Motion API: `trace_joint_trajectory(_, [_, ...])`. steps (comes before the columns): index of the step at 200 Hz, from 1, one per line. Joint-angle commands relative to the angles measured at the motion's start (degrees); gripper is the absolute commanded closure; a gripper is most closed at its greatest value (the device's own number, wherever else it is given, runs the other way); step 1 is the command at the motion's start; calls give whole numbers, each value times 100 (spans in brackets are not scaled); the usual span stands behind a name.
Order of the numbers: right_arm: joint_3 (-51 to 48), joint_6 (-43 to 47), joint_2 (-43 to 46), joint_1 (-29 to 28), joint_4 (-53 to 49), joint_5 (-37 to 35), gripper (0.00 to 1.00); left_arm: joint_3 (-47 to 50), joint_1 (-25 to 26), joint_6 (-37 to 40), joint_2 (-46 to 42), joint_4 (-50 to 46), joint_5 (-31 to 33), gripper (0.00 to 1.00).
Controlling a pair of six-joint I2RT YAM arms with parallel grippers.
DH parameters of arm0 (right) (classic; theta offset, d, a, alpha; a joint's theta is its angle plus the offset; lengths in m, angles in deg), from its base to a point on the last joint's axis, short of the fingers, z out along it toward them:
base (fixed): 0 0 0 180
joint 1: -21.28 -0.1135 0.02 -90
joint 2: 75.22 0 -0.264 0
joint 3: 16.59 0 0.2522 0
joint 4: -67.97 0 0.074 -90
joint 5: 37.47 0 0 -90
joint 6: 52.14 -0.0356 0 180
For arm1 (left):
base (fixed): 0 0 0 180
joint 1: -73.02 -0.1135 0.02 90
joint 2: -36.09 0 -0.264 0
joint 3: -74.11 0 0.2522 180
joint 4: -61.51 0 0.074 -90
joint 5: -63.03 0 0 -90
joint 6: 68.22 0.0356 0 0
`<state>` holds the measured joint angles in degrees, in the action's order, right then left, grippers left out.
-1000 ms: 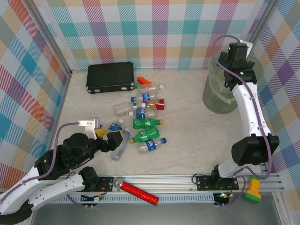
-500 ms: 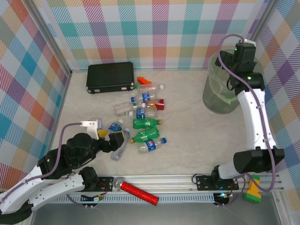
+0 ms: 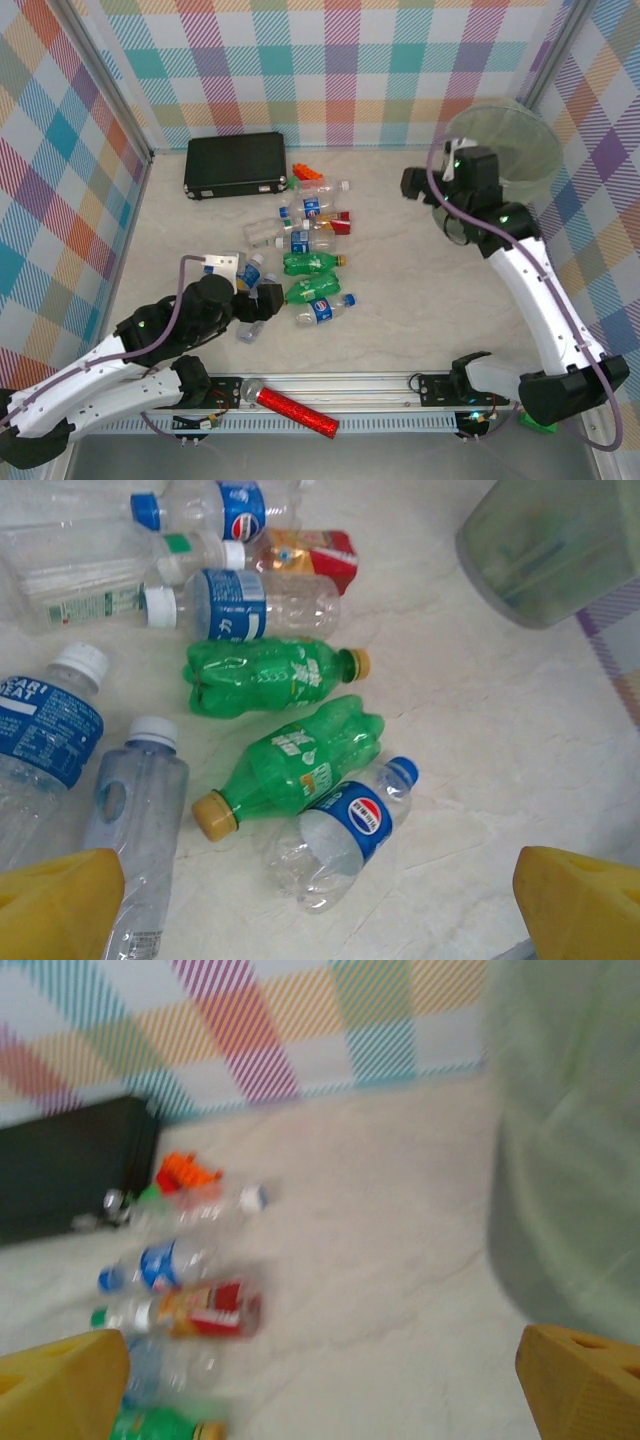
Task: Put the plastic bottles in the bin
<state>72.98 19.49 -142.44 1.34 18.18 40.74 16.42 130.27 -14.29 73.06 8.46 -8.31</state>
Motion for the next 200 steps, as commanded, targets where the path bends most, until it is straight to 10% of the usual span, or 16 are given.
trace_joint_trajectory(1, [-627, -300, 316, -221, 445, 500, 1, 155, 49, -112, 220, 176, -100, 0])
trace_joint_trajectory(85, [-3261, -1009, 1118, -567, 2489, 1812, 1, 136, 49, 178, 1339, -19, -267, 1])
trace_joint_trajectory(200, [-3493, -1233, 2459, -633, 1304, 2329, 1, 271, 83, 1469, 2673, 1047, -968, 15])
